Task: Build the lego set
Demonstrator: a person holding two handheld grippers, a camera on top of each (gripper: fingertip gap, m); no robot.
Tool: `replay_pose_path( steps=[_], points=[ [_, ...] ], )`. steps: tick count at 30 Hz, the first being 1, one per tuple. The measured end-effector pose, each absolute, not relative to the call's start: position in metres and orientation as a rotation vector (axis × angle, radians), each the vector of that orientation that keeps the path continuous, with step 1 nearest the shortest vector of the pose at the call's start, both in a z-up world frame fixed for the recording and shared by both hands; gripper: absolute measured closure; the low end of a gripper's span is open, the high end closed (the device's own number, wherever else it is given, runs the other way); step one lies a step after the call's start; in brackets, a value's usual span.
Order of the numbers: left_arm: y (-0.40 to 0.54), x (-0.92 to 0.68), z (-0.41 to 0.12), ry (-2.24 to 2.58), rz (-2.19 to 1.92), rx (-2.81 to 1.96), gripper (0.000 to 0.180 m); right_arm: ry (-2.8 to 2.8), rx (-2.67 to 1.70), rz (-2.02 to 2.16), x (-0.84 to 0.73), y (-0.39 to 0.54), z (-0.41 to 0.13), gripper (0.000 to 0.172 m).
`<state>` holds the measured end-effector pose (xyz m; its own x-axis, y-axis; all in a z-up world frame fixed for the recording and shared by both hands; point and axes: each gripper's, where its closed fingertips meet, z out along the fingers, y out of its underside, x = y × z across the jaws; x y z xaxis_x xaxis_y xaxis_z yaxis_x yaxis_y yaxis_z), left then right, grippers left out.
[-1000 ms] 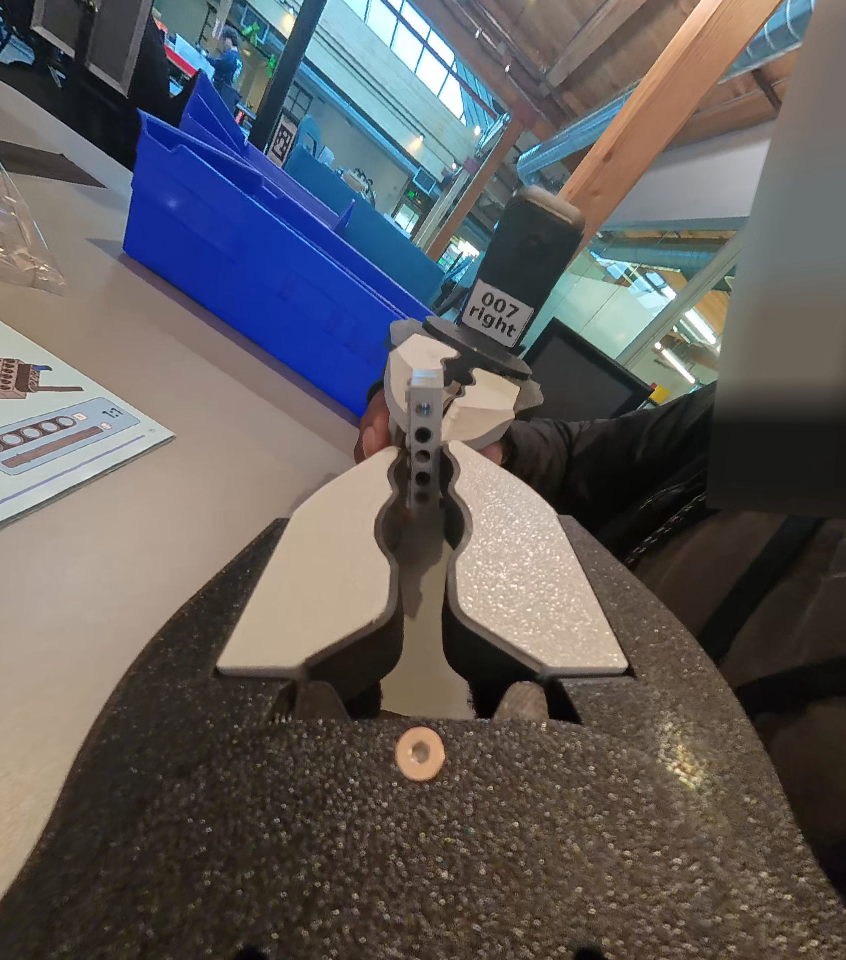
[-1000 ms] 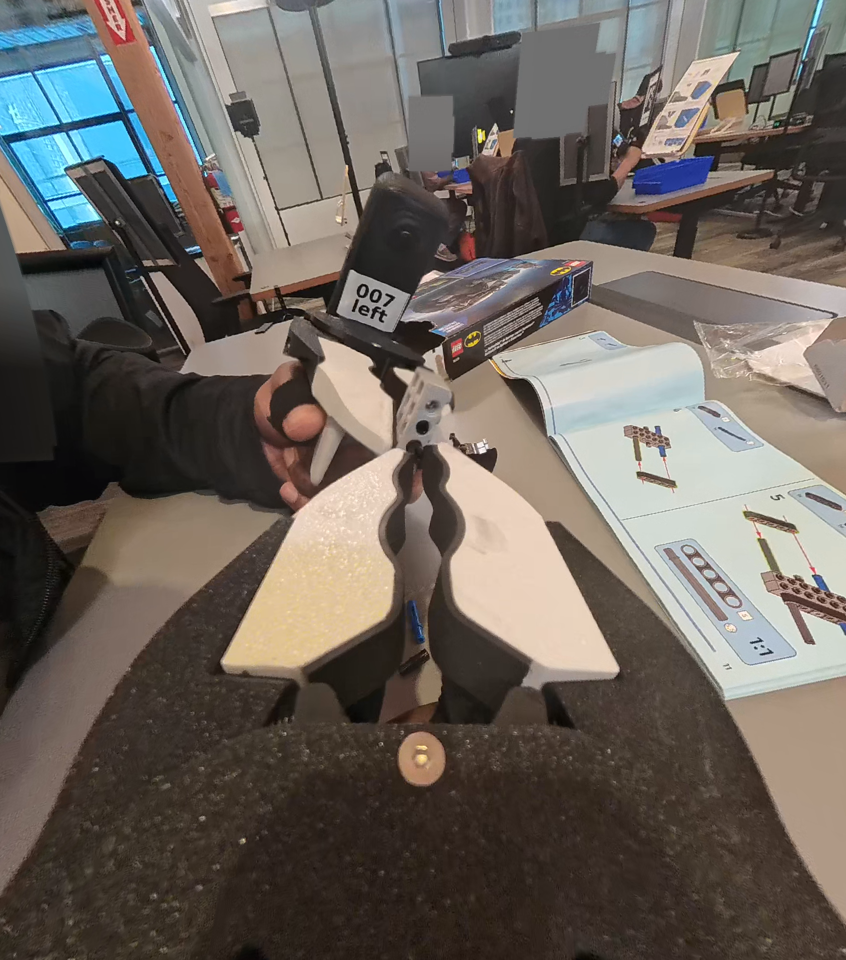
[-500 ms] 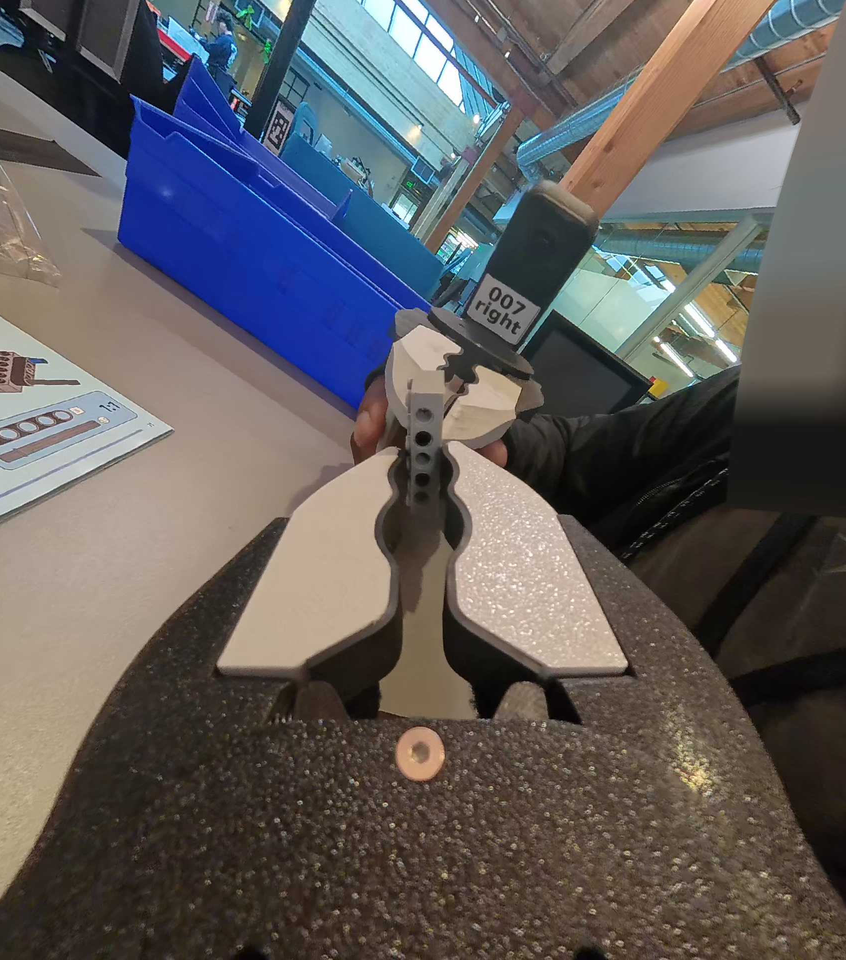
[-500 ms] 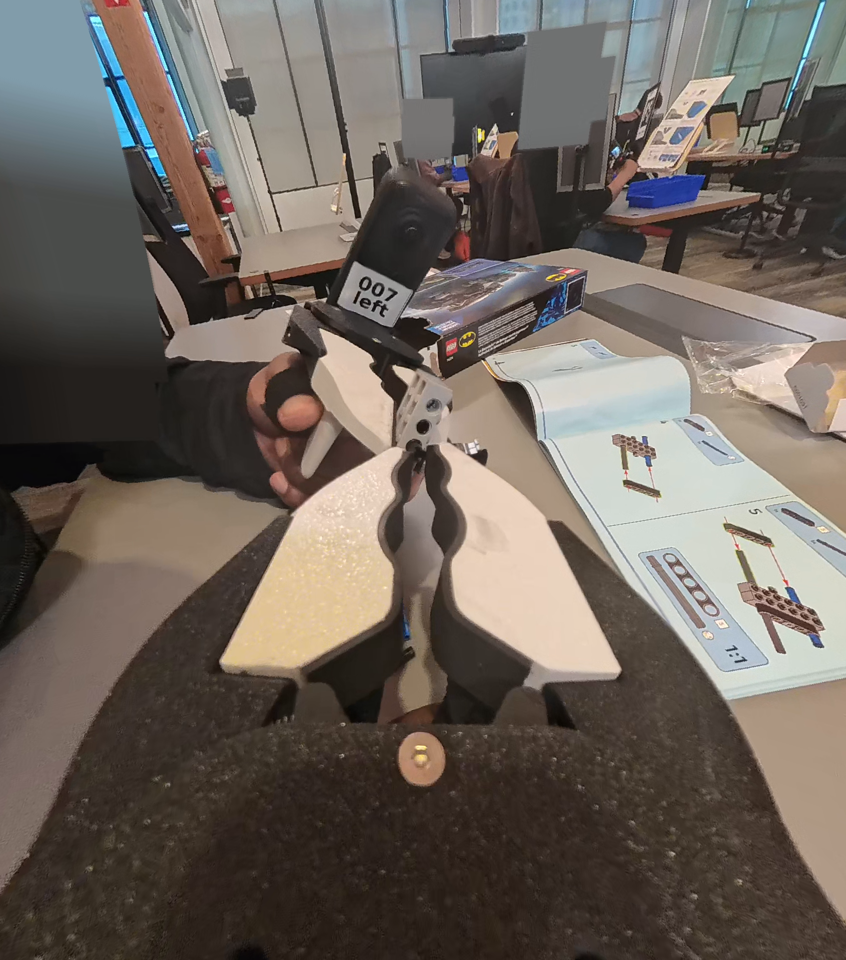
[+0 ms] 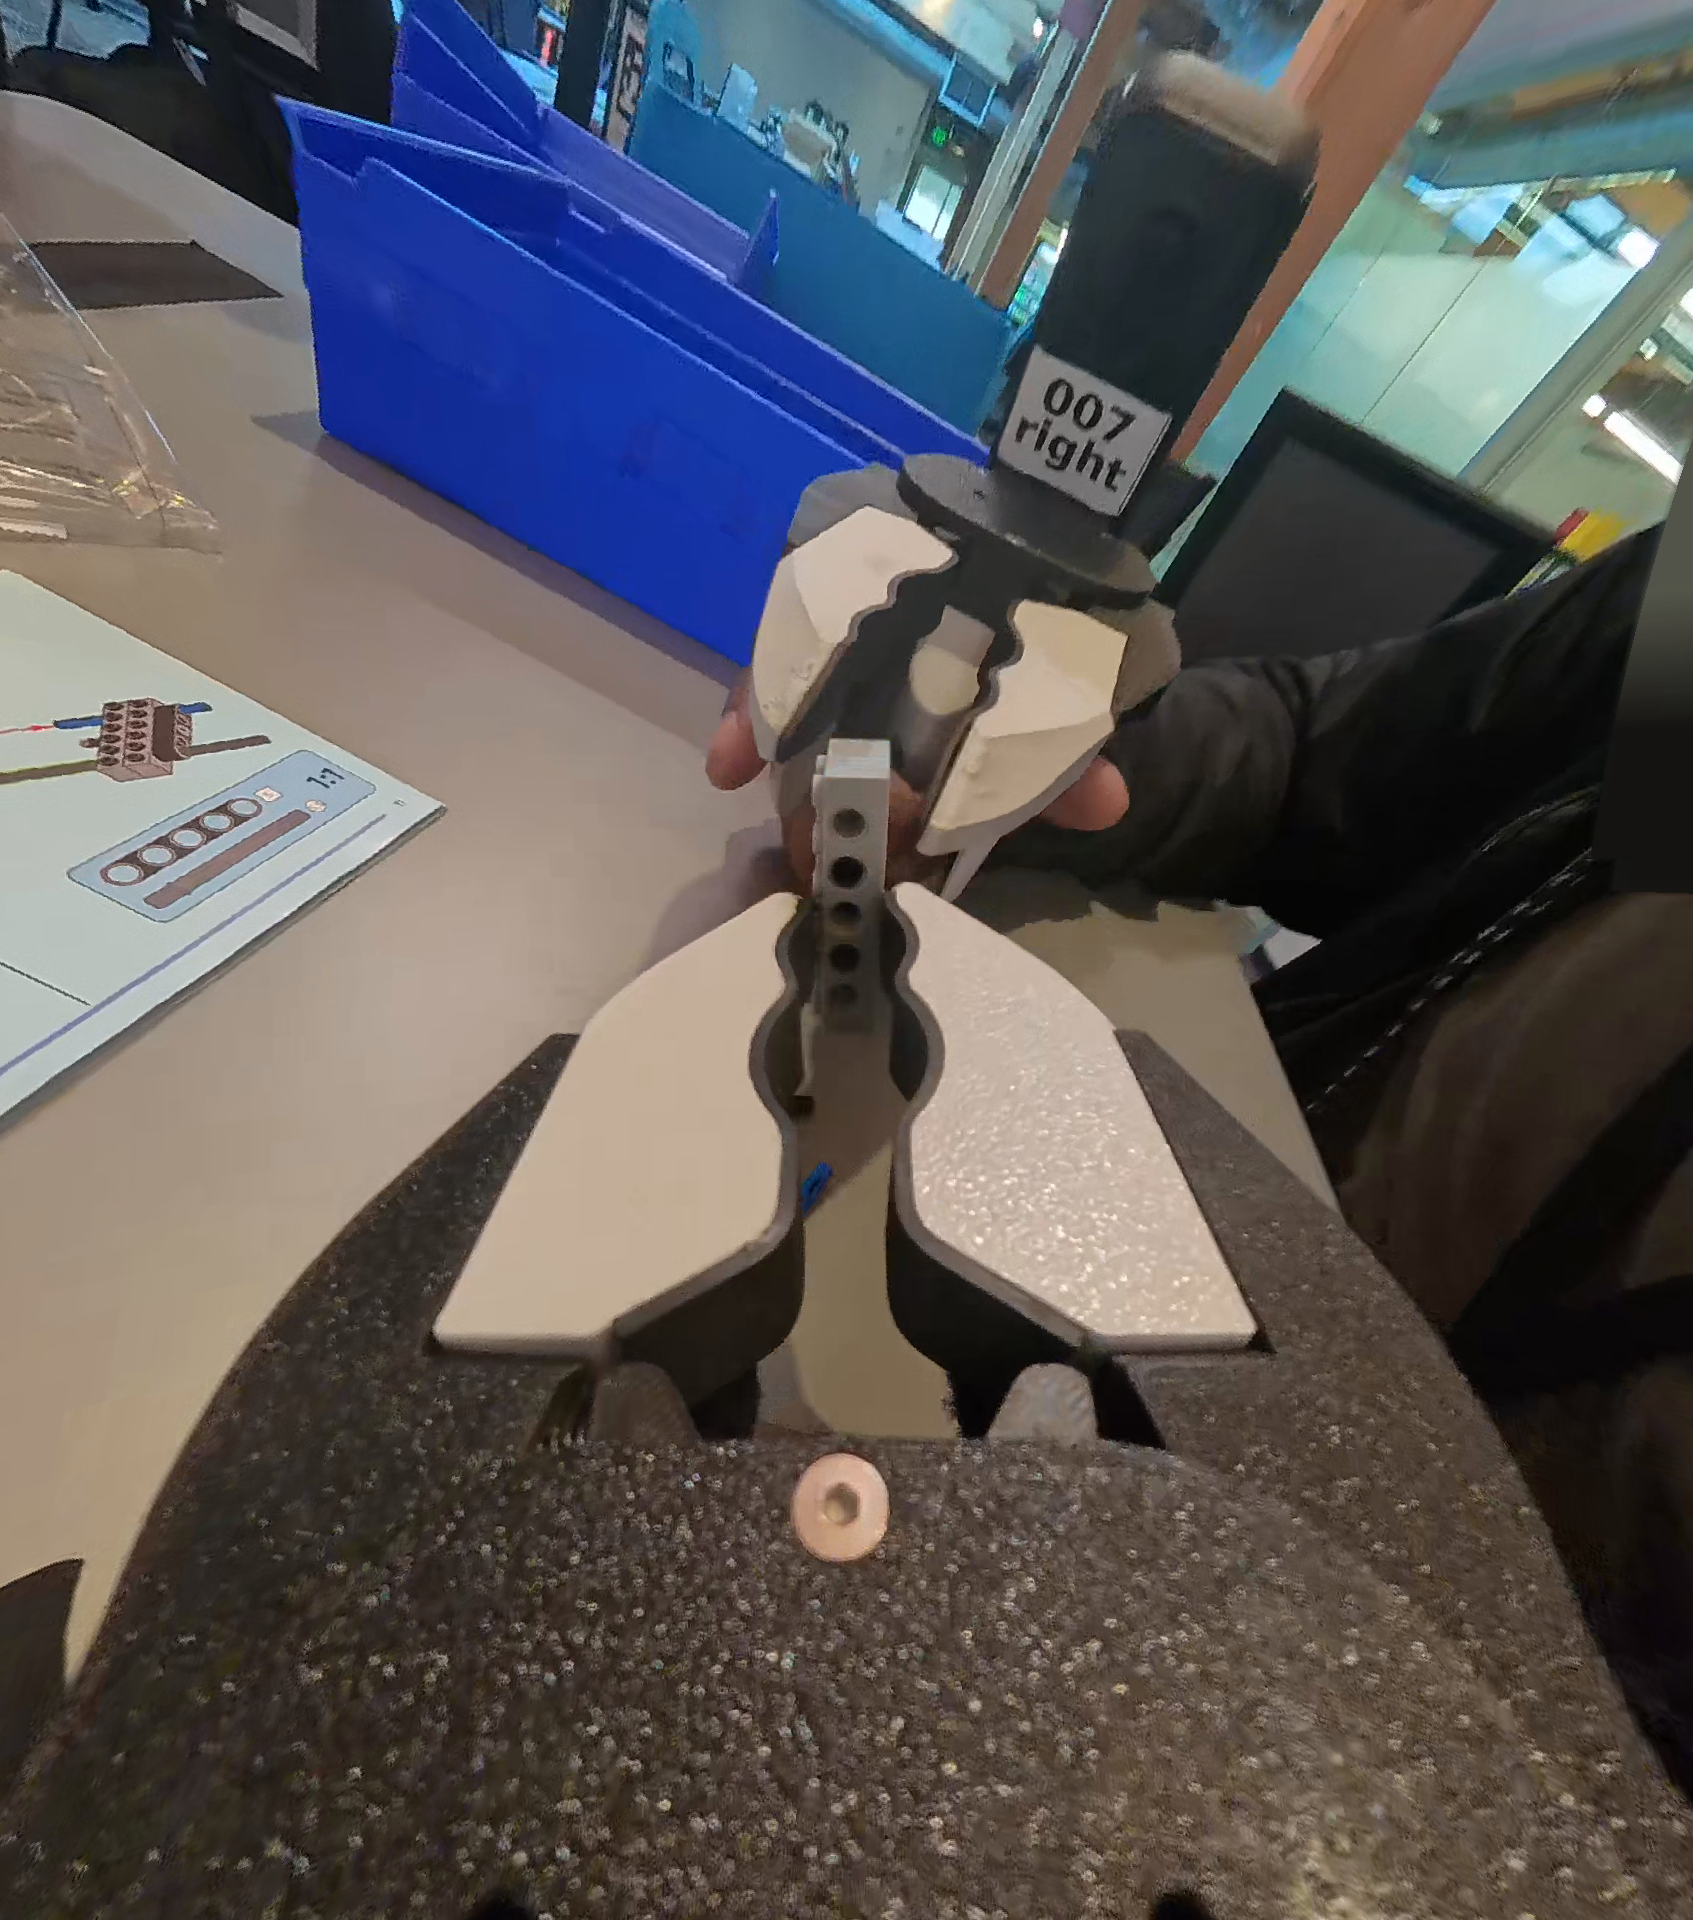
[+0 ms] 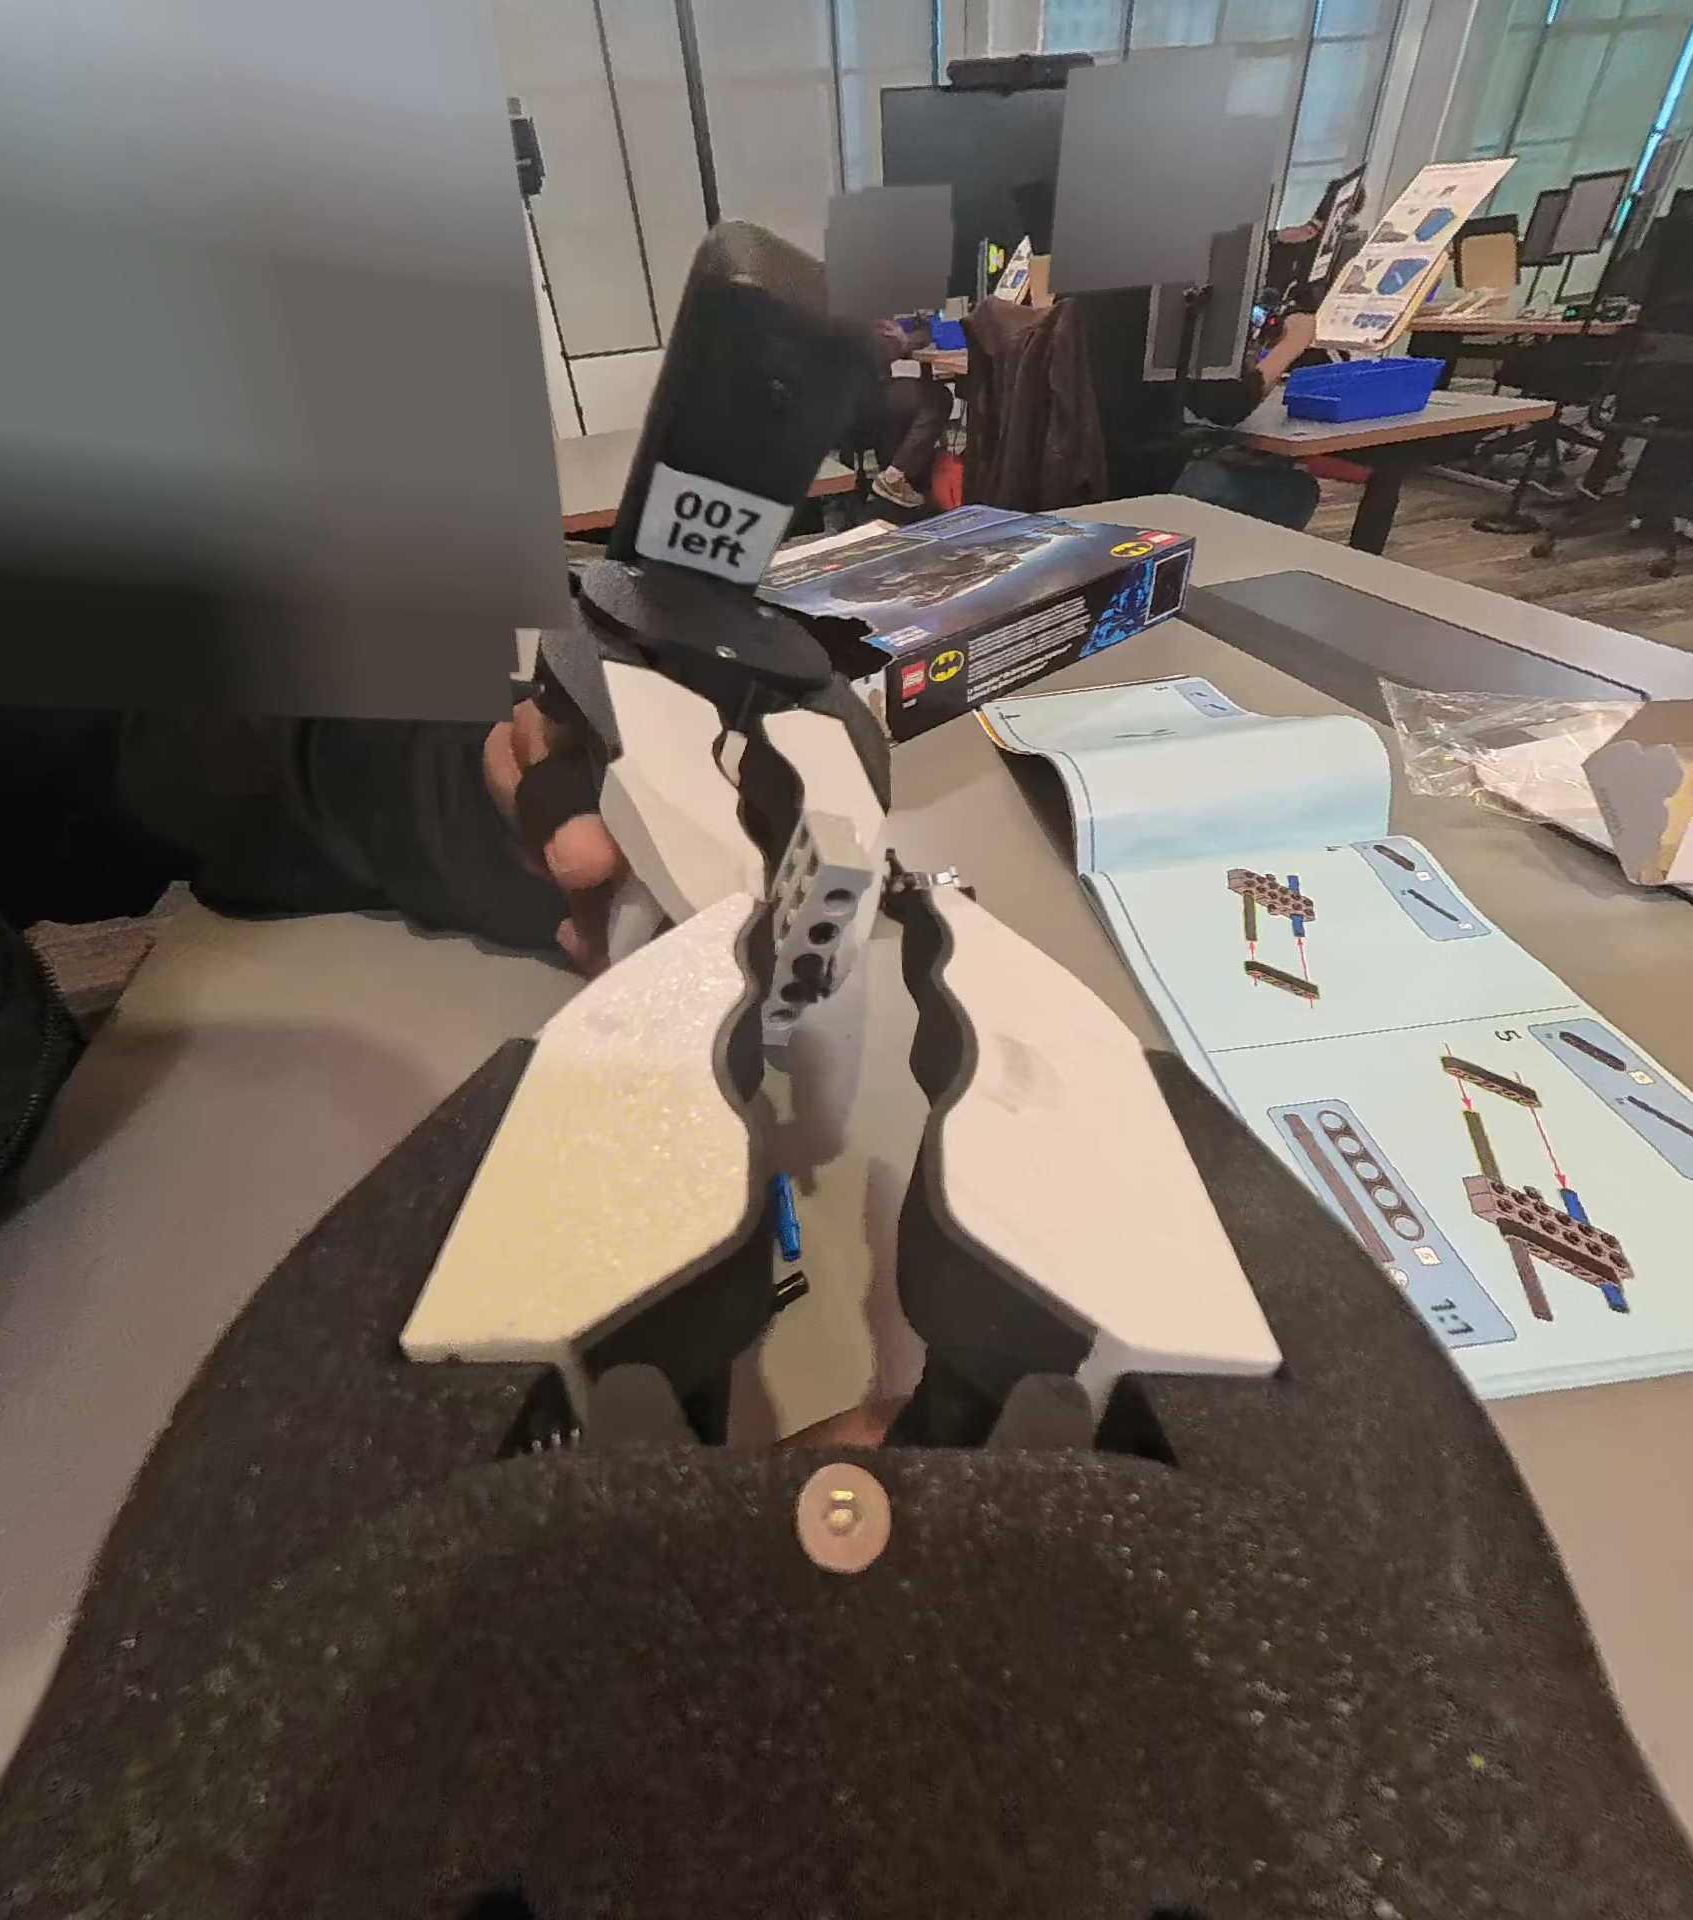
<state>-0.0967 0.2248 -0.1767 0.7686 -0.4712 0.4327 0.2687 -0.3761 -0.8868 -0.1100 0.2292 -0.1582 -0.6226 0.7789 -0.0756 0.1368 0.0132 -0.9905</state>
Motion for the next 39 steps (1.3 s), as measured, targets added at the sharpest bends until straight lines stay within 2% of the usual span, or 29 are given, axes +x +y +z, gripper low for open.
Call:
replay_pose_path(
  steps=[9,19,24,39],
  points=[
    [0.222,-0.09,-0.185,0.274,-0.667,-1.865,0.168,-1.871,-0.823,1.59,-0.104,0.223,-0.163,0.159],
    [0.225,-0.106,-0.19,0.199,-0.61,-1.906,0.159,-1.941,-0.645,1.23,-0.103,0.243,-0.177,0.16],
    [0.225,-0.109,-0.193,0.187,-0.597,-1.922,0.159,-2.053,-0.572,0.914,-0.104,0.257,-0.207,0.16],
    [0.224,-0.107,-0.199,0.206,-0.564,-1.962,0.16,-2.165,-0.494,0.668,-0.096,0.254,-0.238,0.158]
  ],
)
